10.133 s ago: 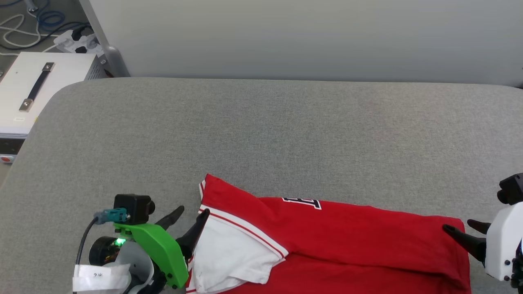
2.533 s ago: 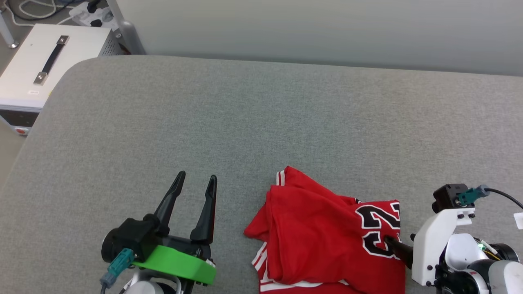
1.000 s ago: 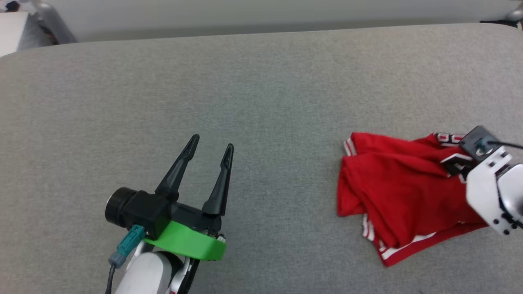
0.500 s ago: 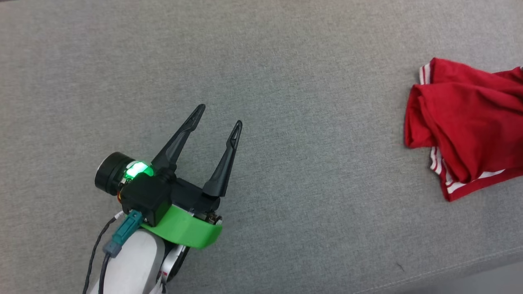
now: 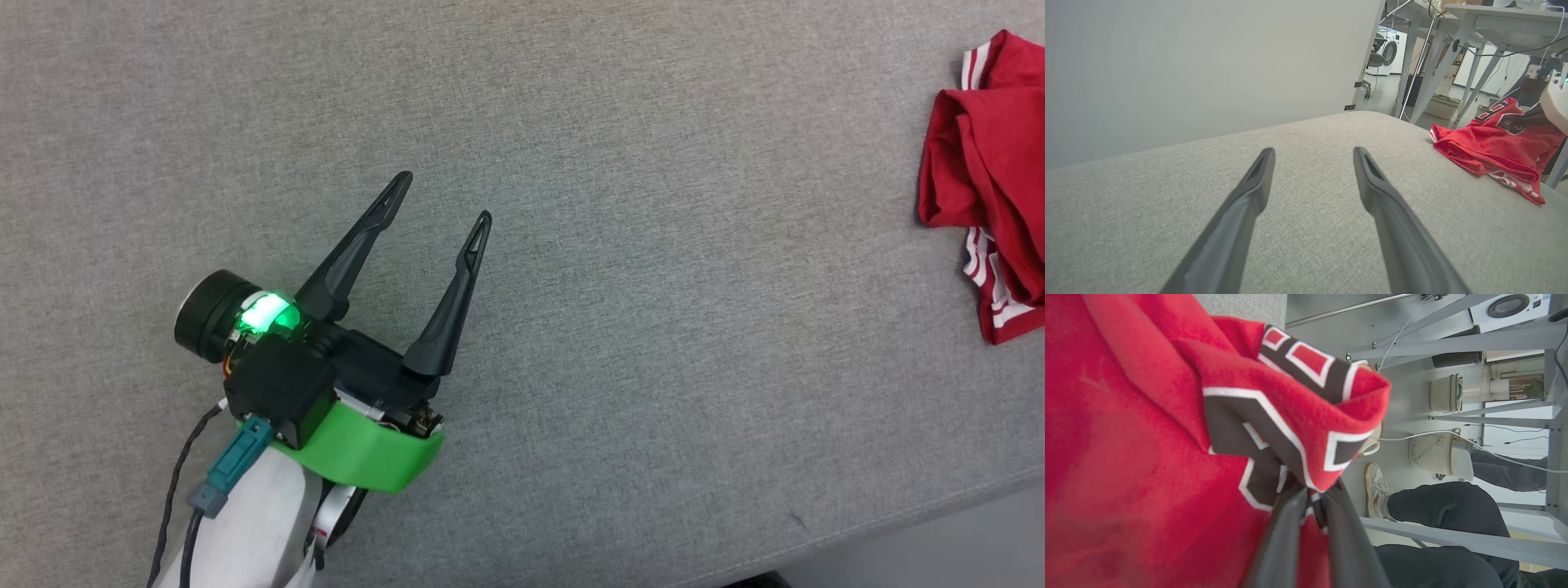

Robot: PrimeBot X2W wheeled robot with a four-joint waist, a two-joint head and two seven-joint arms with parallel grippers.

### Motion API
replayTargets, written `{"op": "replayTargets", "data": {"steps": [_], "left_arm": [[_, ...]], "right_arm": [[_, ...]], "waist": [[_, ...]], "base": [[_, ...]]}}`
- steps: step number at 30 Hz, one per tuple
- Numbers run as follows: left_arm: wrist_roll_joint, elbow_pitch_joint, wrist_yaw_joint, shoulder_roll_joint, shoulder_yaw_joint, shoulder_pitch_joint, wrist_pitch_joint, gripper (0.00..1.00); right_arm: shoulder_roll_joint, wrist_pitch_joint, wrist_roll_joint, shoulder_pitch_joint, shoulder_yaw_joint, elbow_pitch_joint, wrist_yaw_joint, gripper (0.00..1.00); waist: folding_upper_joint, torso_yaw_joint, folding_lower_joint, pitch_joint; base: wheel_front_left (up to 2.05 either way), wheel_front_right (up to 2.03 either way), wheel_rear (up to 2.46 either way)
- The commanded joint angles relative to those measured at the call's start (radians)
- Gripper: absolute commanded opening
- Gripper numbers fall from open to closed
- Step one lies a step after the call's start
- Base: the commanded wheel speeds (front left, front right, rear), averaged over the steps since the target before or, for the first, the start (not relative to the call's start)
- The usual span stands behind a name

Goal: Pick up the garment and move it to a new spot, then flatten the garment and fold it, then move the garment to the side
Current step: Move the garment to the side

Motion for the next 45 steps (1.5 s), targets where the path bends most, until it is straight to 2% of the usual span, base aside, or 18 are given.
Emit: {"op": "replayTargets", "data": {"steps": [1, 6, 7, 8, 16, 26, 32, 36, 45], "left_arm": [[0.005, -0.004, -0.003, 0.003, 0.000, -0.015, -0.006, 1.00], [0.003, -0.004, -0.003, -0.002, 0.000, -0.011, -0.006, 1.00], [0.003, -0.003, -0.003, -0.003, 0.000, -0.011, -0.006, 1.00], [0.002, -0.001, -0.003, -0.006, -0.001, -0.010, -0.006, 1.00], [-0.021, 0.030, -0.003, -0.052, 0.019, 0.013, -0.006, 1.00], [-0.054, 0.091, -0.003, -0.120, 0.093, 0.086, -0.006, 1.00], [-0.080, 0.125, -0.003, -0.158, 0.163, 0.155, -0.006, 1.00], [-0.084, 0.132, -0.003, -0.172, 0.198, 0.207, -0.006, 1.00], [-0.103, 0.190, -0.003, -0.189, 0.251, 0.281, -0.006, 1.00]], "right_arm": [[0.008, -0.017, -0.013, -0.025, -0.009, 0.016, -0.002, 0.00], [0.025, -0.049, -0.038, -0.050, -0.045, 0.075, -0.002, 0.00], [0.028, -0.064, -0.048, -0.058, -0.057, 0.087, -0.002, 0.79], [0.032, -0.073, -0.053, -0.061, -0.065, 0.098, -0.002, 1.00], [0.061, -0.137, -0.082, -0.077, -0.082, 0.118, -0.002, 1.00], [0.156, -0.221, 0.036, -0.047, -0.072, -0.032, -0.002, 1.00], [0.270, -0.297, 0.116, 0.069, -0.110, -0.197, -0.002, 1.00], [0.377, -0.383, 0.165, 0.203, -0.172, -0.301, -0.002, 1.00], [0.621, -0.485, 0.229, 0.506, -0.264, -0.458, -0.002, 1.00]], "waist": [[-0.0001, 0.009, -0.0001, 0.000], [-0.0001, 0.024, -0.0001, -0.002], [-0.0001, 0.027, -0.0001, -0.005], [-0.0001, 0.031, -0.0001, -0.009], [-0.0001, 0.058, -0.0001, -0.099], [-0.0001, 0.129, -0.0001, -0.292], [-0.0001, 0.178, -0.0001, -0.396], [-0.0001, 0.213, -0.0001, -0.451], [-0.0001, 0.280, -0.0001, -0.519]], "base": [[0.00, 0.00, 0.00], [0.00, 0.00, 0.00], [0.00, 0.00, 0.00], [0.00, 0.00, 0.00], [0.00, 0.00, 0.00], [0.00, 0.00, 0.00], [0.00, 0.00, 0.00], [0.00, 0.00, 0.00], [0.00, 0.00, 0.00]]}}
